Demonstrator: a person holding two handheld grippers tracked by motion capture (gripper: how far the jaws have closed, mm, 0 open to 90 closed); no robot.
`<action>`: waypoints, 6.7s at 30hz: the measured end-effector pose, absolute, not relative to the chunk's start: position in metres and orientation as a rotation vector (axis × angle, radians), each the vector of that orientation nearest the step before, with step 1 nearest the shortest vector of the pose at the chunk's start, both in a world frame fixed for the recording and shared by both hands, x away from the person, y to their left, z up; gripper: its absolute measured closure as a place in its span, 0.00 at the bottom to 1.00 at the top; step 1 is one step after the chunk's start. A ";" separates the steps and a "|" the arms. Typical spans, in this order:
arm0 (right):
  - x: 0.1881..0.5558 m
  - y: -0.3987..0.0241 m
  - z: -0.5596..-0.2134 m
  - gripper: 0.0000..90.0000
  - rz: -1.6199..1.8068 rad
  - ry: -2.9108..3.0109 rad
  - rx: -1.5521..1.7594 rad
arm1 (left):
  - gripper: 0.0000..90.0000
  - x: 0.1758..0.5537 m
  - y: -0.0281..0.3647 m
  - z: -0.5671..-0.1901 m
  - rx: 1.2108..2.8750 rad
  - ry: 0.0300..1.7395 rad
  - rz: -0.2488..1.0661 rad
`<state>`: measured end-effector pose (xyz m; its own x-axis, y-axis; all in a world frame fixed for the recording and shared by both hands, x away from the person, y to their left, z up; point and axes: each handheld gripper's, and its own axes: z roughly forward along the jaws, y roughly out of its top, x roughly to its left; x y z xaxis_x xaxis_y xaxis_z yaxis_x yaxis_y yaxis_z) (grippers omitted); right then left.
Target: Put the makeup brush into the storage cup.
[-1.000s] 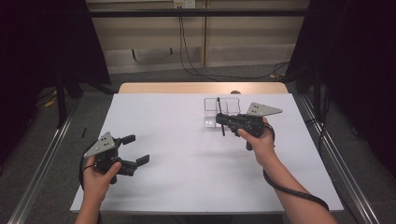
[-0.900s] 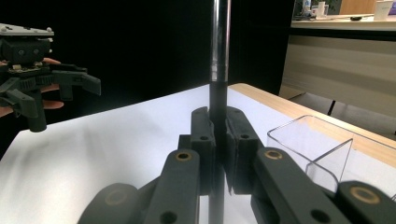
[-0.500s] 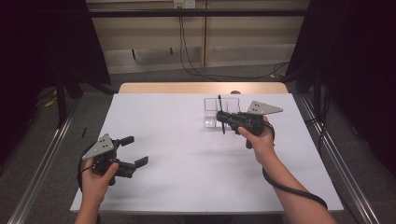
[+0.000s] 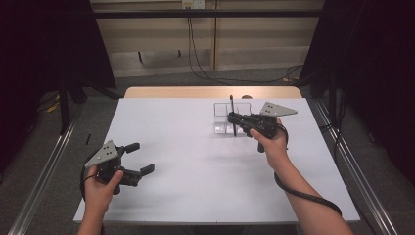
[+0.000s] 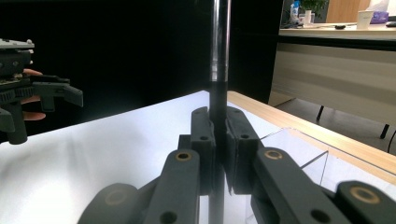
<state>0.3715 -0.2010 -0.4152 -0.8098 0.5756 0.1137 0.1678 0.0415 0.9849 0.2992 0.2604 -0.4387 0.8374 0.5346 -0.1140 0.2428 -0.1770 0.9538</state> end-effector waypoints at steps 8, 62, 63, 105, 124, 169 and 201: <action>0.376 -0.200 -0.411 0.93 1.843 1.990 0.763 | 0.01 0.299 0.261 -0.439 1.766 0.591 0.288; 0.400 -0.211 -0.403 0.93 1.841 1.892 0.858 | 0.01 0.298 0.260 -0.442 1.770 0.595 0.287; 0.401 -0.211 -0.402 0.93 1.835 1.893 0.855 | 0.01 0.298 0.260 -0.442 1.772 0.595 0.288; 0.419 -0.214 -0.399 0.93 1.789 1.860 0.878 | 0.01 0.299 0.259 -0.444 1.783 0.595 0.288; 0.428 -0.207 -0.403 0.93 1.782 1.847 0.882 | 0.01 0.299 0.260 -0.444 1.789 0.595 0.296; 0.440 -0.200 -0.412 0.93 1.733 1.819 0.874 | 0.01 0.297 0.262 -0.444 1.787 0.584 0.296; 0.441 -0.198 -0.427 0.92 1.734 1.830 0.885 | 0.01 0.297 0.262 -0.444 1.793 0.574 0.294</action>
<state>0.4410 -0.1980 -0.4268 -0.6845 0.7226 0.0969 0.1357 -0.0044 0.9907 0.2966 0.2618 -0.4438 0.8477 0.5225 -0.0917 0.2308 -0.2077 0.9506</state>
